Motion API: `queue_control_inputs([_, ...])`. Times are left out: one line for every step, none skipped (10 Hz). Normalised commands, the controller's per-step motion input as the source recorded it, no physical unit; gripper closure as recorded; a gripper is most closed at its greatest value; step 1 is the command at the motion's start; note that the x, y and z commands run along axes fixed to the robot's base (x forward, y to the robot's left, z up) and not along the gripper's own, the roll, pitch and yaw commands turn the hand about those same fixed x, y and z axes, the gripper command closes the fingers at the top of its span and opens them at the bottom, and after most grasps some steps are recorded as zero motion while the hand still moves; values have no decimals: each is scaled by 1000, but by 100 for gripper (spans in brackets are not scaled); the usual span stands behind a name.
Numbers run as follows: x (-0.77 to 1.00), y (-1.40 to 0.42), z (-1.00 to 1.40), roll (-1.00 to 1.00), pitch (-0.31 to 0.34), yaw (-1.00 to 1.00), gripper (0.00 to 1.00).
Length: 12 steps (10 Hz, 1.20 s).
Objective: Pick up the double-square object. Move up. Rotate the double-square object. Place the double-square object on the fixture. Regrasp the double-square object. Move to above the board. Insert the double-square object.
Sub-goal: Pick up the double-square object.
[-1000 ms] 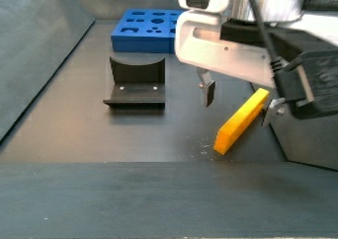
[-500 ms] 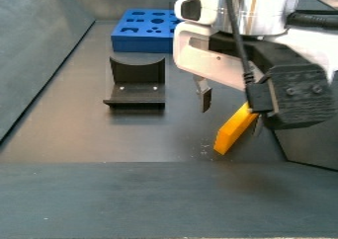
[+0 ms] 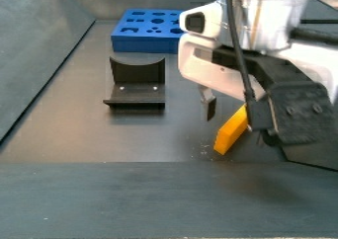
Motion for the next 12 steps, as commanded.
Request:
queue_control_inputs([-191, 211, -1000, 0, -106, -43, 0])
queue_control_inputs([-197, 183, -1000, 3, -104, -71, 0])
queue_control_inputs([-206, 100, -1000, 39, -101, -77, 0])
queue_control_inputs([-203, 17, -1000, 49, -101, -80, 0])
queue_control_inputs([-134, -49, -1000, 104, -73, -37, 0])
queue_control_inputs([0, -189, -1000, 120, -30, 0, 0])
queue_control_inputs([140, -214, -1000, 117, -20, -14, 0])
queue_control_inputs([309, -186, -1000, 149, 0, -14, 0])
queue_control_inputs([114, 31, 0, -34, 0, -169, 0])
queue_control_inputs([0, 0, 0, 0, 7, 0, 0])
queue_control_inputs([0, 0, 0, 0, 0, 0, 100])
queue_control_inputs([0, 0, 0, 0, 0, 0, 100])
